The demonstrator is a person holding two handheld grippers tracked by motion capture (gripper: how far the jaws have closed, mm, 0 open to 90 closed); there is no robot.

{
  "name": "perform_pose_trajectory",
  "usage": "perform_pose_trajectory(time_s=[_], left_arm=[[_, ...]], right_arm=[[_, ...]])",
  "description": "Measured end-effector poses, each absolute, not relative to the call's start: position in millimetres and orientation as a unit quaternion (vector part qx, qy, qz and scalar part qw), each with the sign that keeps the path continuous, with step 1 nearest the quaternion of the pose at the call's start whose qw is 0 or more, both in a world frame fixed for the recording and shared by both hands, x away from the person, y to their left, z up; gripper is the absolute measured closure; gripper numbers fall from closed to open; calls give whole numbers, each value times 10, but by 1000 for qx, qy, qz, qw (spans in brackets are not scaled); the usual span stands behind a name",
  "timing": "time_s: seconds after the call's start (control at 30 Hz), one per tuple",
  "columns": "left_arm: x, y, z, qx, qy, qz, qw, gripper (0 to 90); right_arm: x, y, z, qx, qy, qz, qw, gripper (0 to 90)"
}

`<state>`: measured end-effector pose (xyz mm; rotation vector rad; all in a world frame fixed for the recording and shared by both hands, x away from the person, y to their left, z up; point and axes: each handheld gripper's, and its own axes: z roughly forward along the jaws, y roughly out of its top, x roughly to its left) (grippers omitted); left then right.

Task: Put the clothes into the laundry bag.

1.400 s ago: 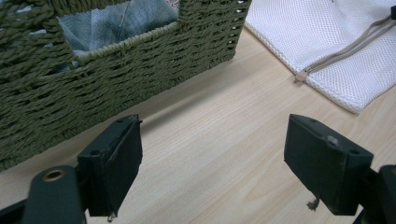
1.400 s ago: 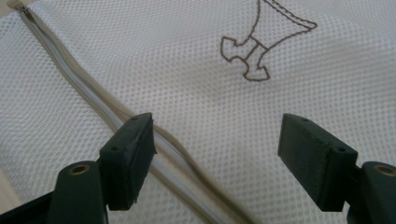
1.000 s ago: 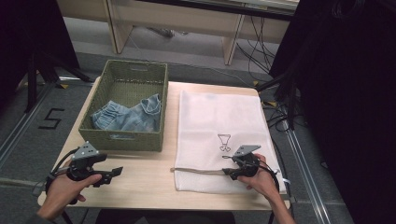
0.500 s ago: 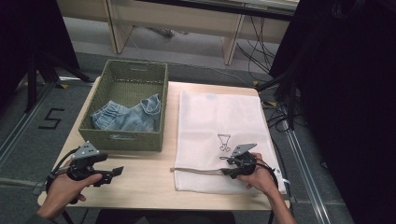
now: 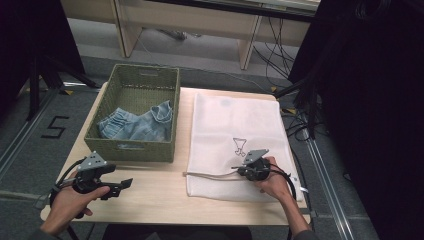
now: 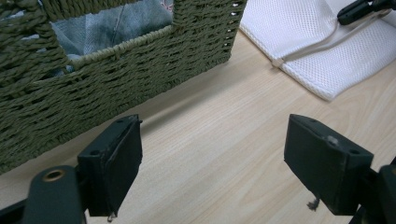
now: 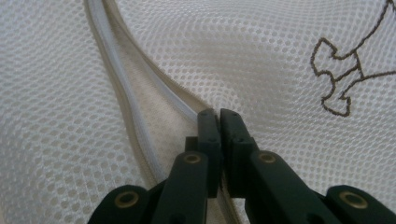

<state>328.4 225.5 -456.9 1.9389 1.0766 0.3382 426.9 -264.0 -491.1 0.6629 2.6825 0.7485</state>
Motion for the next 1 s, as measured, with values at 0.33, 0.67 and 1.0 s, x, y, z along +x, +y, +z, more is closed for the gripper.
perform_pose_trajectory(time_s=[0.33, 0.67, 1.0], left_arm=[[3266, 2294, -4544, 787, 427, 142, 423, 191], [3269, 2258, -4541, 778, 432, 141, 434, 191], [3279, 2253, -4525, 777, 429, 143, 438, 191]], right_arm=[[4386, -2587, -4718, 225, 917, 268, 190, 888], [4332, -2602, -4413, 216, 899, 293, 244, 888], [4338, -2610, -4160, 213, 871, 330, 295, 887]])
